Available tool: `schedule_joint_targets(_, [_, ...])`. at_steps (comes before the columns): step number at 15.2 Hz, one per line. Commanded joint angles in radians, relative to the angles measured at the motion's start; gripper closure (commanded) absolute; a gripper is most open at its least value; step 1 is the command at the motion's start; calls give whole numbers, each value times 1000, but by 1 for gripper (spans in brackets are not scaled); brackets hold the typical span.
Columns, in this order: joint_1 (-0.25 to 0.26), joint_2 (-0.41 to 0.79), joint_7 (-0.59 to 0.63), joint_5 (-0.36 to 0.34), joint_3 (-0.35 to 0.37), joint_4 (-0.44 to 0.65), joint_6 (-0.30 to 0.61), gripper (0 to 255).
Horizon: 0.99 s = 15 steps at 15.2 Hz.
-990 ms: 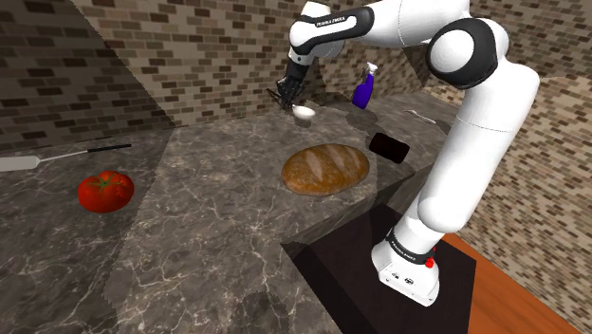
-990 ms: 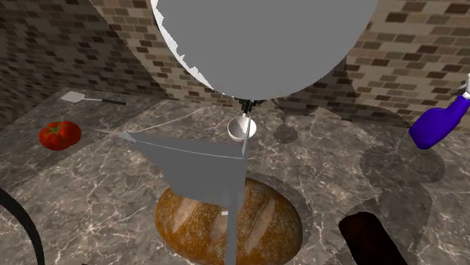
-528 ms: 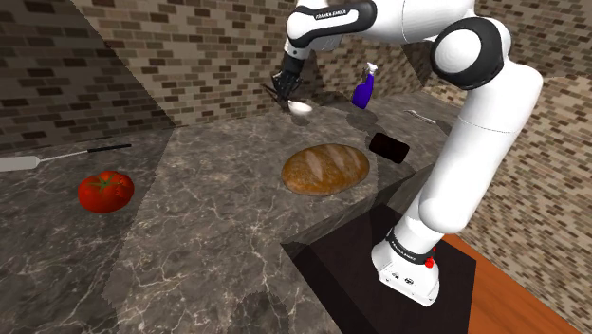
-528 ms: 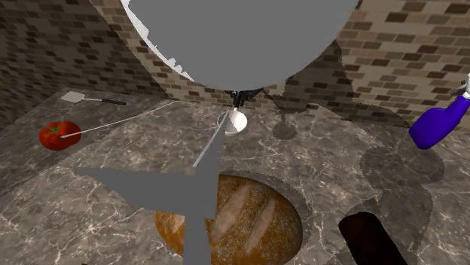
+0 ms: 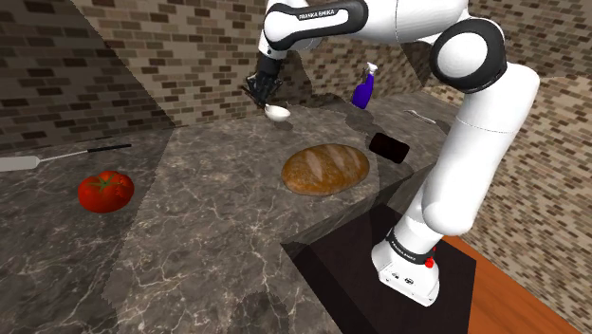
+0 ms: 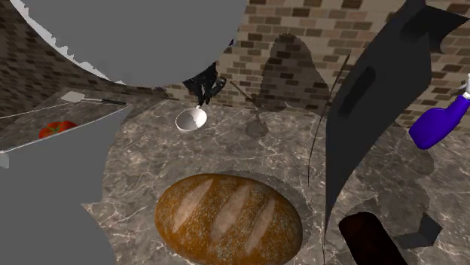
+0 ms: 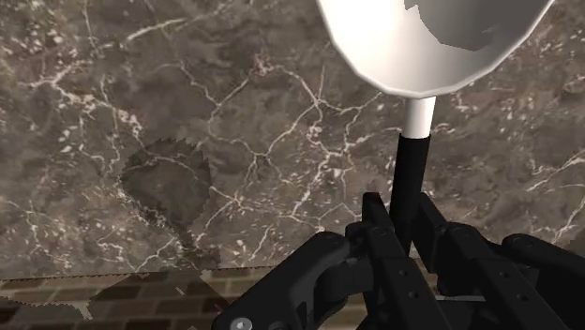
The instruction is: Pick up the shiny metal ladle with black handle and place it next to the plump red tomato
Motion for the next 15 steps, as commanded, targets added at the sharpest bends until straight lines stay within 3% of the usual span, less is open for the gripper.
schedule_joint_targets(1, [24, 5, 44, -9, 15, 2, 5, 255])
schedule_joint_targets(8, [117, 76, 203, -41, 69, 100, -13, 255])
schedule_joint_targets(15, [212, 194, 351, -78, 110, 269, -62, 255])
